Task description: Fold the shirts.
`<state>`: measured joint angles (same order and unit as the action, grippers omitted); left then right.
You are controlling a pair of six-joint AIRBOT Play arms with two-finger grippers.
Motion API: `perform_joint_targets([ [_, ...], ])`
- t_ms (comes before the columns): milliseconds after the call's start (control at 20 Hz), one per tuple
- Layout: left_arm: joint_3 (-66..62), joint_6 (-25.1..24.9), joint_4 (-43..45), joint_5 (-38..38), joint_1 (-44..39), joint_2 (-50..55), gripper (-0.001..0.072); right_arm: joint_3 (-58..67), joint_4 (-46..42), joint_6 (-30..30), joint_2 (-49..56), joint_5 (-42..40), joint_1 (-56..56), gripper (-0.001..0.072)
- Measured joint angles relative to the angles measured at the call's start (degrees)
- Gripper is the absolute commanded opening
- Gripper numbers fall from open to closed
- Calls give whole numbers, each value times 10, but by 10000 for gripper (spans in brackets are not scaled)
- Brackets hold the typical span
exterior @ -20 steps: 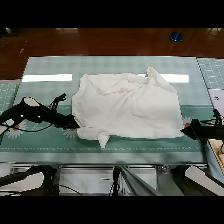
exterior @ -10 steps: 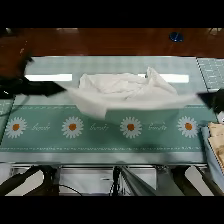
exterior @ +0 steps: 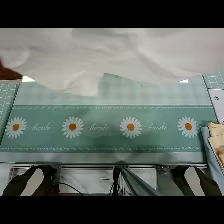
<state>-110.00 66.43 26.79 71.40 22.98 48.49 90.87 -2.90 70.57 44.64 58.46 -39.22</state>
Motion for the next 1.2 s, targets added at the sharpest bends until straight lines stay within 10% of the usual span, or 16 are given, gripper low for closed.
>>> perform_joint_targets([
  [300,-98,152,151,115,11,-98,18,257,-252,158,-7,167,3,17],
  [600,-68,225,243,289,8,-133,18,304,-438,189,-5,395,26,16],
  [900,221,176,262,309,0,-132,18,83,-567,163,16,449,131,17],
  [1200,462,65,217,112,-64,-26,19,-39,-644,148,170,309,256,17],
])
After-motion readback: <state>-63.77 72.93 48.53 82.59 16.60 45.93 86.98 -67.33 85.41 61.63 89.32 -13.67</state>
